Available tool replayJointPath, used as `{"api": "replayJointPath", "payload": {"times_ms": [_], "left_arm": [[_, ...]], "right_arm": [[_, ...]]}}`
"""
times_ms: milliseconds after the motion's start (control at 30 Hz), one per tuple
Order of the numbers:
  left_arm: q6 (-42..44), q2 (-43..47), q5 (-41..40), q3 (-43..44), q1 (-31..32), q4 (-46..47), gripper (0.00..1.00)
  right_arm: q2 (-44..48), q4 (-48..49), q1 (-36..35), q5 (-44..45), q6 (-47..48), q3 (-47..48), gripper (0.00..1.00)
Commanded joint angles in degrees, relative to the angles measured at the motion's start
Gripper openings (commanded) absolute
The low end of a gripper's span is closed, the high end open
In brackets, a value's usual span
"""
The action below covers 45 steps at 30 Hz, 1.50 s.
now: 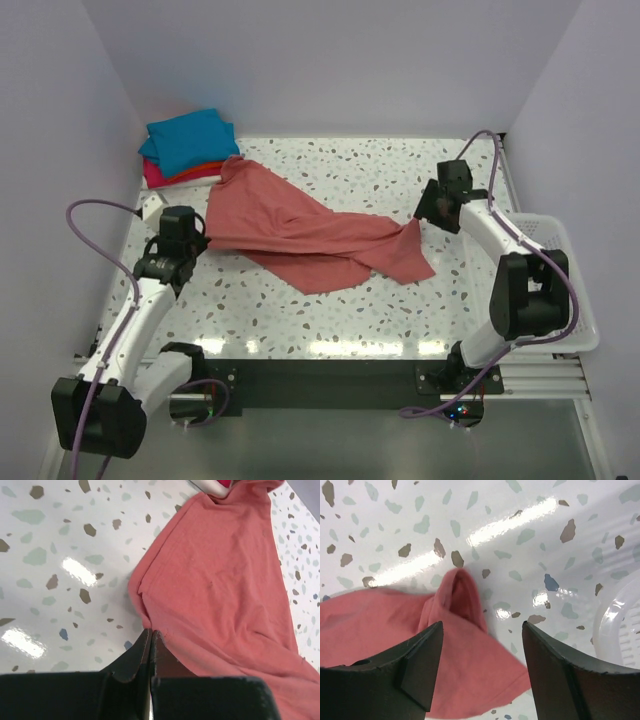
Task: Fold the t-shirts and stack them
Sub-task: Flatten the tshirt out
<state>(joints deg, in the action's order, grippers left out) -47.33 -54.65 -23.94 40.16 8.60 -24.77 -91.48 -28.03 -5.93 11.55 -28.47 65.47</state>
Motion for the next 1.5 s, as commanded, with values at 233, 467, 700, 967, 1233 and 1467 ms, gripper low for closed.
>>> {"api": "replayJointPath", "payload": {"times_ms": [233,467,700,967,1233,1467], "left_arm": [[7.2,-5.0,10.9,3.3,-11.1,5.4,0.0],[7.2,-7.7,14.6,2.9,-13.2,8.4,0.0],[6.1,-8.5,18.1,1.9,-13.6,11.2,0.0],[6.2,-9.0,20.0,2.5,-13.5,11.5,0.0],[6.4,-8.4,21.2,2.4,-13.5,11.9,0.0],[10.6,-7.6,23.4,7.4,-13.5,10.2,0.0]], "right_arm": [[6.7,4.7,-5.3,-3.9,-2.7,-11.0,0.68],[20.7,1.9,-10.1,-1.7,-10.8,-22.0,0.68],[26.3,-1.2,-10.1,0.1,-15.1,-27.9,0.69],[17.4,2.5,-10.2,0.8,-15.2,-27.2,0.66],[12.5,7.3,-10.1,-1.8,-15.3,-29.1,0.17],[20.1,-0.1,-10.1,-3.5,-13.4,-20.8,0.0]]}}
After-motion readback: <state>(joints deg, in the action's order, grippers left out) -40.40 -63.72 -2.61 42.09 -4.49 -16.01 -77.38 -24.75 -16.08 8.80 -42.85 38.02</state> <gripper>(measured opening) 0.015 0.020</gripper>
